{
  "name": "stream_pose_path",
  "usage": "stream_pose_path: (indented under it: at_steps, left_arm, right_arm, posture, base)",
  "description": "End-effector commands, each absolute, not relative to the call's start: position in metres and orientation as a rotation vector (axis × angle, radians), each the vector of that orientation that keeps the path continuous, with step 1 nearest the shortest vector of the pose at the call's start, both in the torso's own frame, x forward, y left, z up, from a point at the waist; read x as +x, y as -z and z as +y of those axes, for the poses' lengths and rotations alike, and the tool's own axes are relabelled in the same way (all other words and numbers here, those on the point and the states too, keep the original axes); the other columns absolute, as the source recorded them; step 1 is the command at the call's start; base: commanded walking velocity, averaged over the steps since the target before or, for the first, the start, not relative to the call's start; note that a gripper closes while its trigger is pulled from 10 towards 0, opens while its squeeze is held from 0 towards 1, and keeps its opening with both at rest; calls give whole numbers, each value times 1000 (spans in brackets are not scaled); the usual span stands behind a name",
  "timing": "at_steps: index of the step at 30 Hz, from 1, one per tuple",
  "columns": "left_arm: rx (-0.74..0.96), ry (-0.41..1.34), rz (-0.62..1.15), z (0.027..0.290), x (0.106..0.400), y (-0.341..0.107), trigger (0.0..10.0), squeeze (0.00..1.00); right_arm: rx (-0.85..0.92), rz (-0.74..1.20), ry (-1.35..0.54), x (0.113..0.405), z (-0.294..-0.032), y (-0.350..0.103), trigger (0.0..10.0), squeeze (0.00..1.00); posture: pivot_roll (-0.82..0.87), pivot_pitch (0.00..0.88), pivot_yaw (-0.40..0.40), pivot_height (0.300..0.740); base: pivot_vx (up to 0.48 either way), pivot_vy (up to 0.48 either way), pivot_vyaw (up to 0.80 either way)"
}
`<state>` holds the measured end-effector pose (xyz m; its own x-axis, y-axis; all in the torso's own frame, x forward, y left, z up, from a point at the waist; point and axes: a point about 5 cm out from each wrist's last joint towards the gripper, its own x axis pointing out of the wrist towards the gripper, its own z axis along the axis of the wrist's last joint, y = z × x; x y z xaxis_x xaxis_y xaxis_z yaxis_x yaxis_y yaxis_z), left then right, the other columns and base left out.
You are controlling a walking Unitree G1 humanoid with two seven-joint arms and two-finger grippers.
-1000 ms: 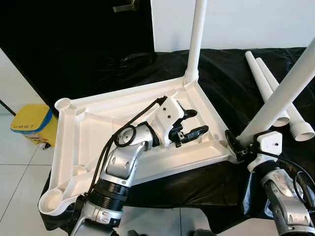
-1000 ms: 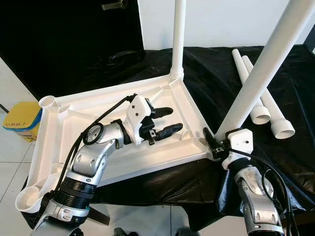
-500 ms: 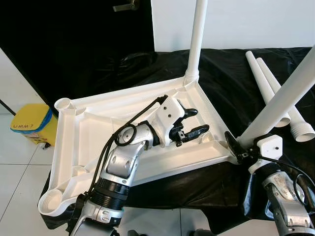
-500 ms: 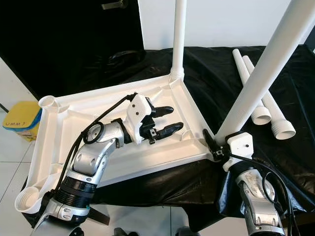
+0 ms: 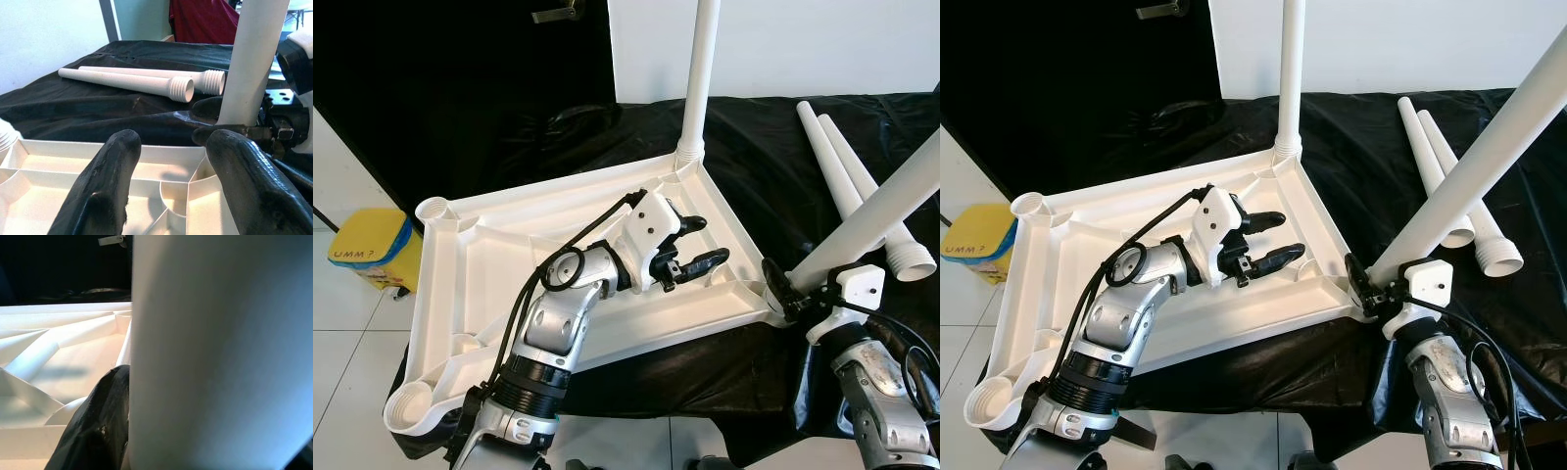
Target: Building children table
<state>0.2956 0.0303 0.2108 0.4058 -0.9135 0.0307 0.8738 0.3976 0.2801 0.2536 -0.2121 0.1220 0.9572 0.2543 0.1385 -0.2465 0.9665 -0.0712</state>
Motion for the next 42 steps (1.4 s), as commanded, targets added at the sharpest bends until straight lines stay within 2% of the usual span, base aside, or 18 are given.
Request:
stream_pose_path:
  at_steps: [1, 6, 8, 10, 11, 14, 15, 20, 21, 22, 23, 42]
  left_arm:
    - [223, 1044, -213, 31, 301, -215, 10000, 0]
    - [211, 1083, -218, 26, 298, -217, 10000, 0]
    - [170, 1116, -231, 24, 297, -223, 10000, 0]
    - [140, 1135, -233, 22, 296, -226, 10000, 0]
    - [113, 1156, -235, 20, 295, -227, 10000, 439]
    - [113, 1156, -235, 20, 295, -227, 10000, 439]
    - [75, 1189, -243, 17, 293, -231, 10000, 1000]
    - [13, 1334, -295, -1, 284, -249, 10000, 1000]
    - [12, 1370, -305, -5, 282, -254, 10000, 361]
    - [12, 1370, -305, -5, 282, -254, 10000, 361]
    - [25, 1421, -323, -13, 279, -259, 10000, 0]
    - [10, 1467, -370, -20, 279, -276, 10000, 0]
  right_arm:
    - [-31, 27, -291, 244, -201, -88, 10000, 0]
    - [-85, -46, -329, 243, -196, -104, 10000, 0]
    - [-96, -139, -354, 250, -197, -136, 10000, 0]
    - [-99, -165, -365, 253, -197, -149, 10000, 0]
    - [-111, -187, -383, 255, -197, -159, 10000, 0]
    - [-111, -187, -383, 255, -197, -159, 10000, 0]
    - [-138, -193, -421, 258, -195, -167, 10000, 0]
    - [-233, -167, -586, 263, -184, -177, 10000, 0]
    - [-250, -157, -622, 264, -181, -178, 10000, 0]
    - [-250, -157, -622, 264, -181, -178, 10000, 0]
    - [-286, -138, -679, 266, -178, -179, 10000, 0]
    - [-327, -40, -783, 267, -173, -170, 10000, 0]
  posture:
    - [-301, 93, 82, 740]
    - [-299, 88, 76, 740]
    - [-302, 82, 66, 740]
    - [-304, 81, 64, 740]
    - [-305, 78, 60, 740]
    - [-305, 78, 60, 740]
    - [-305, 74, 55, 740]
    - [-286, 69, 37, 740]
    - [-286, 69, 37, 740]
    - [-286, 69, 37, 740]
    - [-277, 65, 28, 740]
    - [-267, 55, 31, 740]
  base:
    - [0, 0, 0]
    - [0, 0, 0]
    - [0, 0, 0]
    - [0, 0, 0]
    - [0, 0, 0]
    - [0, 0, 0]
    - [0, 0, 0]
    - [0, 0, 0]
    - [0, 0, 0]
    - [0, 0, 0]
    - [0, 0, 0]
    - [0, 0, 0]
